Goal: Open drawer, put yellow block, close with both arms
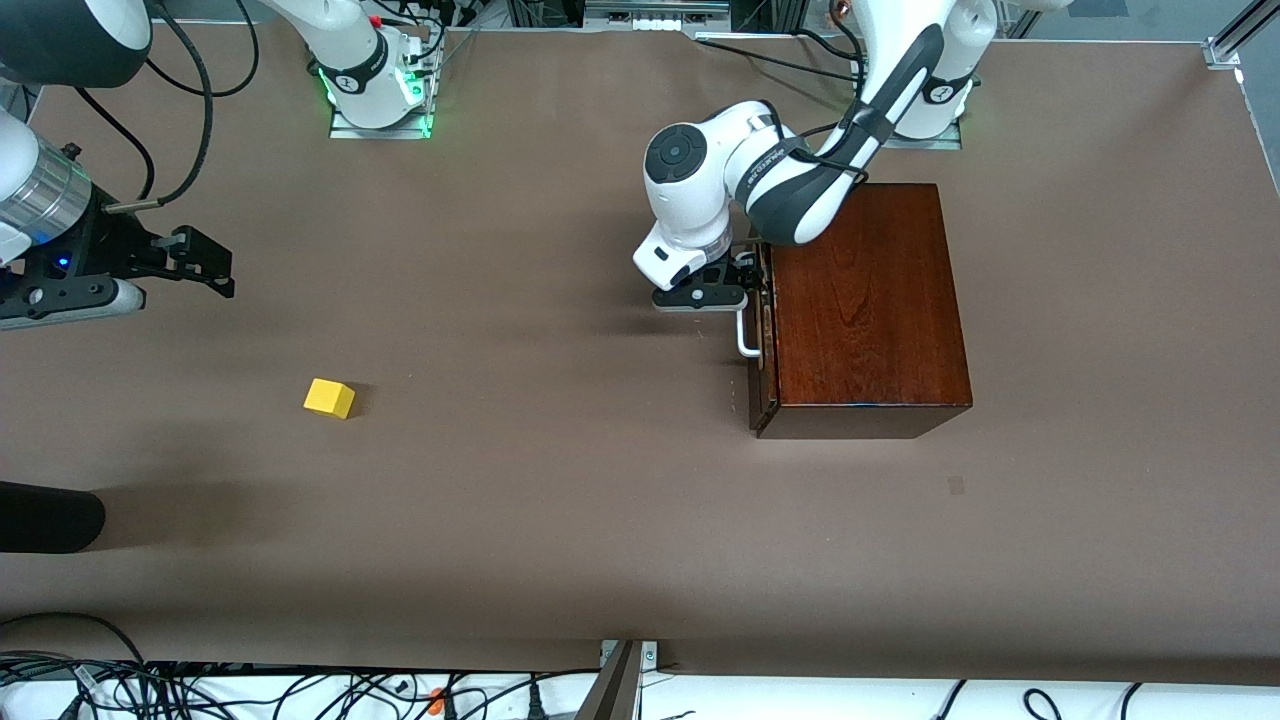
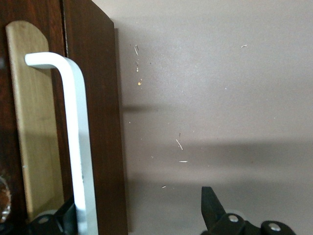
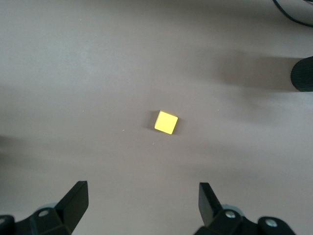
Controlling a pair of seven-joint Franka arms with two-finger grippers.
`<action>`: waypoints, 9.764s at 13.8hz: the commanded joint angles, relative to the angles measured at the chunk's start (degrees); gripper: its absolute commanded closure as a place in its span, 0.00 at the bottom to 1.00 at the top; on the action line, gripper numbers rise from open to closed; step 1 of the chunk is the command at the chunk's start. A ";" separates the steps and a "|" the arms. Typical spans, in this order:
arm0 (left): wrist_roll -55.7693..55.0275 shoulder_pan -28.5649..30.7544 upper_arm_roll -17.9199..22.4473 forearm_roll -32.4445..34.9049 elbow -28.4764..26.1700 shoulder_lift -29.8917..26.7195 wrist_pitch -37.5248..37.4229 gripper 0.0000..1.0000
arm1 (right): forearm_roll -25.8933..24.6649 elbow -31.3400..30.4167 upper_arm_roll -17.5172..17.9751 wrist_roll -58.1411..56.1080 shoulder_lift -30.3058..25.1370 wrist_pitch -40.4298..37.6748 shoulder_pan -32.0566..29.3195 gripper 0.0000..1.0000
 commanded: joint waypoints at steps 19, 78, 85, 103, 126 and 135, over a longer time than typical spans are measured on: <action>-12.73 -7.62 -0.24 0.82 14.26 7.47 2.61 0.00 | 0.68 1.67 0.01 0.67 0.47 -1.08 -0.21 0.00; 49.93 21.38 19.98 -20.63 10.76 -29.35 -35.62 0.00 | 4.11 -21.10 0.01 5.69 25.52 45.42 -3.64 0.62; 50.46 21.38 20.33 -20.63 10.76 -29.35 -35.62 0.00 | 3.23 -17.68 4.21 4.27 20.95 39.64 -0.04 0.73; 50.55 21.38 20.42 -20.72 10.84 -29.35 -36.06 0.00 | -8.73 25.83 13.28 -10.45 31.39 11.49 37.94 0.69; 50.55 21.38 20.42 -20.72 10.84 -29.35 -35.97 0.00 | -11.62 26.46 12.76 -16.47 41.42 20.80 42.95 0.70; 50.64 21.38 20.33 -20.72 10.84 -29.26 -35.97 0.00 | -12.42 26.37 12.67 -18.58 42.83 23.01 42.33 0.70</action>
